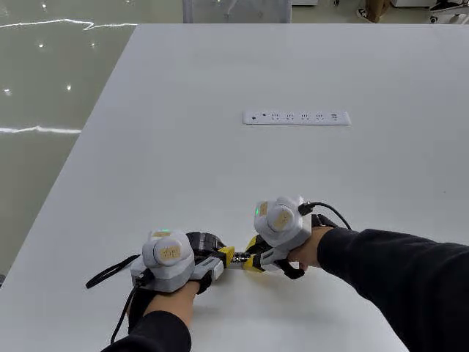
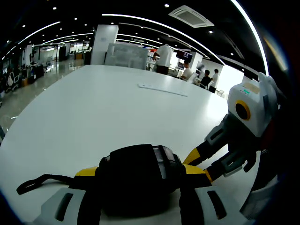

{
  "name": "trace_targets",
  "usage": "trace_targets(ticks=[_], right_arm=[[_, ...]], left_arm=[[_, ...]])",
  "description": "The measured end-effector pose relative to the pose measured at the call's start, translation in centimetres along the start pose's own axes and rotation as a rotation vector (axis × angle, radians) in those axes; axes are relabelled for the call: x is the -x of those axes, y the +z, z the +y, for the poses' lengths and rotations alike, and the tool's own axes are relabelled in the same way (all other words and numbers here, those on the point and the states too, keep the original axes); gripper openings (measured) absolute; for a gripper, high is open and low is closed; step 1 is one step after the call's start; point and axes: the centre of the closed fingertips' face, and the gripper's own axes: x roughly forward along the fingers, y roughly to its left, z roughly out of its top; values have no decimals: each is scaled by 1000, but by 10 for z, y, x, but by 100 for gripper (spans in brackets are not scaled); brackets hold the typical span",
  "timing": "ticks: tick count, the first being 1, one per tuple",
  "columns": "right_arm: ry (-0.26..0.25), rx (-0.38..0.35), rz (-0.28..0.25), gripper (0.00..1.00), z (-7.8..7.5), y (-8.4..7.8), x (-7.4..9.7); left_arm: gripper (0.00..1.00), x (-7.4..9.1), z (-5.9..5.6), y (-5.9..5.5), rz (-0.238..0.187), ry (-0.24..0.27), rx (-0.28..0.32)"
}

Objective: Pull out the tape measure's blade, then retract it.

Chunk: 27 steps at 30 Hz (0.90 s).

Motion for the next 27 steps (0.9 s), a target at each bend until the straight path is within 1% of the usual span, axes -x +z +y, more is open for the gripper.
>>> trace_targets(ticks=[11, 17, 23, 27], right_arm=[[9, 6, -13, 13, 1, 9, -9], [9, 14, -14, 13, 2, 10, -10], [9, 22, -31, 13, 4, 17, -14], [8, 19, -31, 13, 5, 19, -15]], left_arm=[[64, 0, -1, 0, 0, -2, 0], [64, 0, 0, 1, 0, -3, 3], [64, 0, 0, 0, 2, -5, 3], [64, 0, 0, 0, 1, -5, 3]])
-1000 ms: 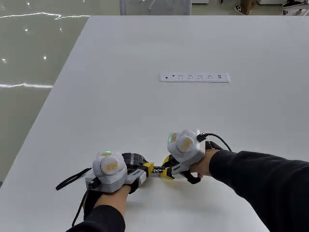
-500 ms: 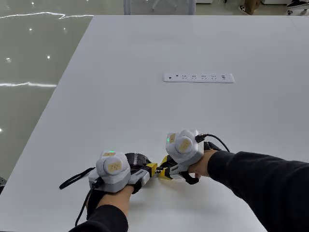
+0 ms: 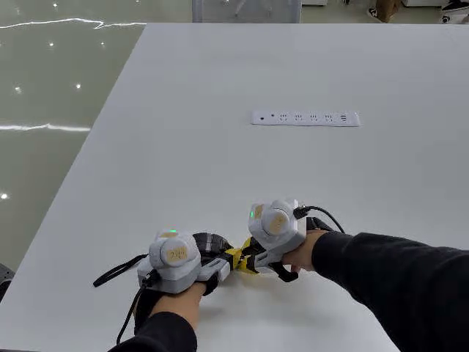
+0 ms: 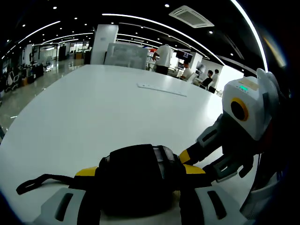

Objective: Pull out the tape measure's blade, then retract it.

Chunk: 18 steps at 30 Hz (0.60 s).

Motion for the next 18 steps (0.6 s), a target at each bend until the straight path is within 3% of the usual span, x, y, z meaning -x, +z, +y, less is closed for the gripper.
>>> trace_targets(ticks=[10, 18], right_arm=[[4, 15, -5, 13, 2, -7, 6], [5, 17, -14, 12, 3, -4, 3]], left_arm=[[64, 0, 0, 0, -1, -1, 2], [64, 0, 0, 0, 1, -3, 4]])
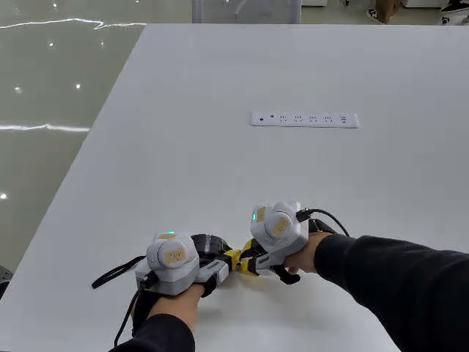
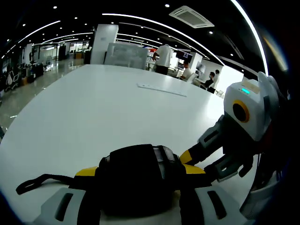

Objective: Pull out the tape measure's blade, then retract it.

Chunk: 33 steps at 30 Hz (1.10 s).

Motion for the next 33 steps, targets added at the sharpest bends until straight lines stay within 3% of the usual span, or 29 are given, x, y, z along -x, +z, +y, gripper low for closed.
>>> trace_targets(ticks=[17, 20, 23, 25, 26, 28, 33], right_arm=[[-2, 6, 10, 13, 1, 0, 0], [-1, 6, 17, 15, 2, -1, 1], [-5, 5, 27, 17, 3, -4, 3], [-9, -7, 22, 17, 5, -3, 7], [-15, -16, 14, 17, 6, -3, 9], [-30, -30, -1, 19, 7, -4, 14], [-66, -74, -34, 24, 10, -9, 28]], left_arm=[[65, 2, -2, -1, 8, -19, -12], [65, 5, -1, 5, -2, -29, -6], [76, 7, -2, 15, -20, -63, -31], [84, 8, -6, 20, -40, -122, -29], [88, 10, -8, 19, -29, -154, -35], [97, 12, -1, 19, -29, -157, -43], [100, 14, 6, 7, 42, -221, -33]])
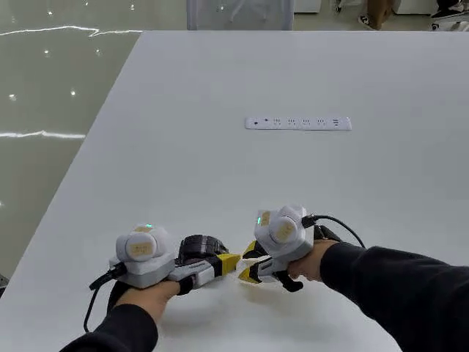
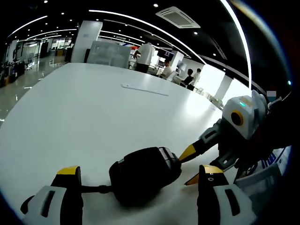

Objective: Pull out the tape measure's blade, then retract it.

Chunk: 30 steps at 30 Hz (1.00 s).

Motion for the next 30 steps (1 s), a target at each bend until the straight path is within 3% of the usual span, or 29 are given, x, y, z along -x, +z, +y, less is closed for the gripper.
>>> trace_targets(ticks=[1, 3, 5, 7, 9, 11, 14, 17, 24, 27, 30], right_arm=[[-6, -10, -1, 25, 1, -3, 5], [-28, -16, -4, 26, 0, -9, 14], [-50, -29, -10, 28, -2, -15, 23], [-69, -40, -18, 30, -5, -19, 32], [-89, -47, -32, 31, -6, -24, 43], [-114, -60, -42, 34, -8, -30, 55], [-154, -69, -57, 38, -10, -37, 72], [-172, -88, -72, 40, -6, -46, 89], [-250, -171, -126, 44, 2, -75, 122], [-293, -159, -134, 46, 3, -85, 131], [-311, -178, -124, 55, 5, -95, 139]], left_arm=[[100, 1, -3, -3, 25, -37, 1], [100, 3, -4, 1, 6, -70, -40], [100, 7, -1, 1, 11, -75, -116], [100, 10, 0, 0, 12, -84, -150], [100, 17, -2, 4, -7, -108, -163], [100, 24, -8, 14, -62, -153, -179], [100, 34, -6, 10, -35, -166, -216], [100, 38, 4, 5, -11, -151, -299], [100, 58, 7, 13, -78, -183, -279], [100, 61, 14, 10, -73, -174, -279], [100, 65, 18, 6, -54, -168, -259]])
